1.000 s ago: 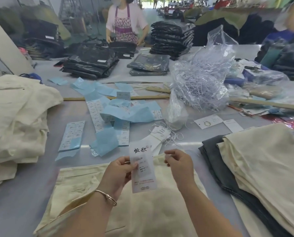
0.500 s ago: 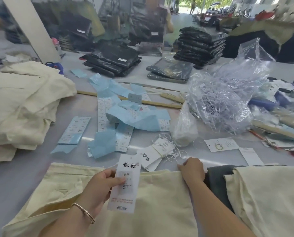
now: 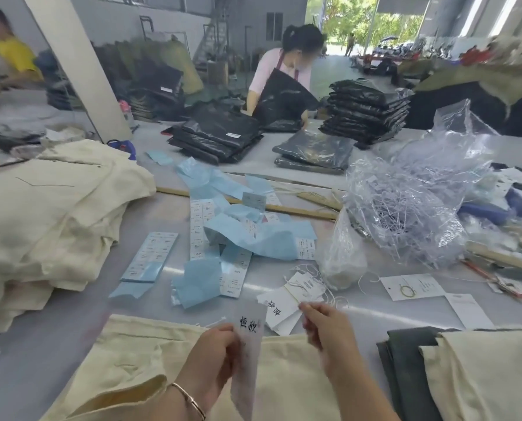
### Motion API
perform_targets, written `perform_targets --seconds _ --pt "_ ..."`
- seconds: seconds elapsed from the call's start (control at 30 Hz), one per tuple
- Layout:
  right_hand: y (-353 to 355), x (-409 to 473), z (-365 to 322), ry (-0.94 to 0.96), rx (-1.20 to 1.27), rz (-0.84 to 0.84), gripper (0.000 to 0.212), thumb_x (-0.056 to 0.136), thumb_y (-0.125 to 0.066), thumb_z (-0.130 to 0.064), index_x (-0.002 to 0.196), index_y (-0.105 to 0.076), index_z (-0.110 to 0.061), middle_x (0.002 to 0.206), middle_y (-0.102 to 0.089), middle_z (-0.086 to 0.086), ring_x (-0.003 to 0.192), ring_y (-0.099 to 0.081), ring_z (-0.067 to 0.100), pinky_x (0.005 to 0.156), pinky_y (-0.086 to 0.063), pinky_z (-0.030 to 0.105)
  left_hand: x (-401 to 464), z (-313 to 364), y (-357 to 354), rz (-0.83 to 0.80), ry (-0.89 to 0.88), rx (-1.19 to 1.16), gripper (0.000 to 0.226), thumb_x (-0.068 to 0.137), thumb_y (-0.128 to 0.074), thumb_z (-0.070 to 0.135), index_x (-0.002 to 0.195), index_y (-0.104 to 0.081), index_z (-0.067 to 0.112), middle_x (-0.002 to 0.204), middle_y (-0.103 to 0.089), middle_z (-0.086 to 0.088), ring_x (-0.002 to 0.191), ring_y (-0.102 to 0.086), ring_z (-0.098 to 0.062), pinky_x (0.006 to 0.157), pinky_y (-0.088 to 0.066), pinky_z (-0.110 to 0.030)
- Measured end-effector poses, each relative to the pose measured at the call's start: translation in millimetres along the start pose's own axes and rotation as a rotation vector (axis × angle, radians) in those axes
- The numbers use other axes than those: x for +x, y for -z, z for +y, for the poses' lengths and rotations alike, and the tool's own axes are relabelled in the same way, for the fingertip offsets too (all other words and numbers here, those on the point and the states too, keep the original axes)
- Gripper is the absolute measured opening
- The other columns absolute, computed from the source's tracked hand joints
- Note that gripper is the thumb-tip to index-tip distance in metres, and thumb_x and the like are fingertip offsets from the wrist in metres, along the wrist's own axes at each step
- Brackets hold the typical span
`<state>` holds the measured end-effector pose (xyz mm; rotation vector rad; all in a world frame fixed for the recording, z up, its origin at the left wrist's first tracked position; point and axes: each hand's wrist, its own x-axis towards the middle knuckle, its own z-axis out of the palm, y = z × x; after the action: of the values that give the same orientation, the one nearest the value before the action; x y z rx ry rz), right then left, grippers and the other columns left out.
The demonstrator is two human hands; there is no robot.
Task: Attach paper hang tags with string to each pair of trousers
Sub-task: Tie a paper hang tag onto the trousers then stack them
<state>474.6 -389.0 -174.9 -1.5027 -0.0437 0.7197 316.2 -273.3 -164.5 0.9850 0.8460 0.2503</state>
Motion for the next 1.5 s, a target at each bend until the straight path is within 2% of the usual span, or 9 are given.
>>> perform_targets --seconds 0.13,0.27,0.47,0.67,1.03,1.27,1.4,1.43,1.5 --pt "-38 -35 7 -0.249 0.36 -0.131 0.014 0.094 -0.052 -0.004 0.081 -0.053 -0.009 0.054 -0.054 0.006 0.041 -0.042 0.011 0.036 -0.03 0.016 -7 0 1 -0.025 0.082 -0.032 0.037 0.091 -0.039 -0.001 0.059 -0.055 0.009 0.055 -0.041 -0.008 0.033 -0.035 -0.012 0.034 -0.029 -0.018" --pt "-62 -62 14 -0.257 0.328 -0.162 0.017 0.094 -0.048 0.0 0.079 -0.05 -0.005 0.058 -0.059 0.012 0.044 -0.044 0.014 0.042 -0.033 0.019 -12 5 19 -0.063 0.133 0.036 0.029 0.095 -0.044 0.001 0.068 -0.053 0.007 0.054 -0.045 -0.007 0.029 -0.041 -0.011 0.032 -0.034 -0.019" --pt "-97 -90 17 -0.221 0.346 -0.119 0.018 0.092 -0.046 0.005 0.077 -0.049 -0.004 0.058 -0.054 0.013 0.044 -0.043 0.017 0.044 -0.034 0.023 -47 24 53 -0.229 0.082 0.32 0.011 0.06 -0.065 0.023 0.062 -0.058 0.015 0.049 -0.048 -0.002 0.036 -0.04 -0.012 0.039 -0.033 -0.021" --pt "-108 -108 24 -0.256 0.416 -0.154 0.015 0.094 -0.047 -0.003 0.079 -0.052 -0.004 0.064 -0.057 0.015 0.046 -0.044 0.018 0.044 -0.038 0.026 -58 32 73 -0.309 0.035 0.477 0.027 0.091 -0.058 0.003 0.067 -0.056 0.015 0.042 -0.051 0.009 0.036 -0.045 -0.003 0.042 -0.036 -0.017" --pt "-98 -115 42 -0.034 0.392 0.125 0.021 0.095 -0.051 0.0 0.076 -0.051 -0.008 0.053 -0.055 0.005 0.037 -0.041 0.007 0.035 -0.035 0.015 -65 48 90 -0.401 0.079 0.667 0.04 0.088 -0.058 0.002 0.049 -0.06 0.014 0.039 -0.052 0.003 0.033 -0.046 -0.009 0.039 -0.037 -0.016" --pt "-85 -124 60 -0.057 0.08 0.25 0.012 0.094 -0.055 -0.004 0.083 -0.057 -0.001 0.061 -0.063 0.01 0.043 -0.044 0.014 0.04 -0.033 0.021 -64 54 90 -0.376 -0.043 0.63 0.028 0.078 -0.059 0.012 0.05 -0.058 0.016 0.042 -0.051 -0.002 0.033 -0.04 -0.012 0.039 -0.03 -0.017" --pt "-91 -135 57 0.135 -0.453 0.398 0.017 0.085 -0.064 -0.007 0.098 -0.053 -0.009 0.091 -0.061 0.006 0.07 -0.055 0.022 0.064 -0.038 0.03 -63 57 83 -0.305 -0.141 0.715 0.02 0.084 -0.06 0.013 0.064 -0.06 0.013 0.047 -0.054 -0.001 0.036 -0.041 -0.011 0.039 -0.031 -0.018" --pt "-94 -139 52 0.245 -0.504 0.393 0.023 0.084 -0.064 -0.004 0.101 -0.053 -0.014 0.095 -0.061 0.003 0.072 -0.054 0.021 0.065 -0.039 0.03 -63 57 83 -0.306 -0.146 0.716 0.021 0.085 -0.06 0.011 0.064 -0.061 0.013 0.047 -0.053 -0.001 0.037 -0.041 -0.011 0.04 -0.031 -0.018" --pt "-104 -148 37 0.373 -0.345 0.177 0.034 0.084 -0.058 0.007 0.107 -0.057 -0.019 0.097 -0.067 0.003 0.061 -0.053 0.016 0.057 -0.043 0.023 -66 58 81 -0.362 -0.149 0.693 0.021 0.086 -0.062 0.012 0.065 -0.065 0.014 0.05 -0.057 0.0 0.04 -0.045 -0.009 0.041 -0.034 -0.017"
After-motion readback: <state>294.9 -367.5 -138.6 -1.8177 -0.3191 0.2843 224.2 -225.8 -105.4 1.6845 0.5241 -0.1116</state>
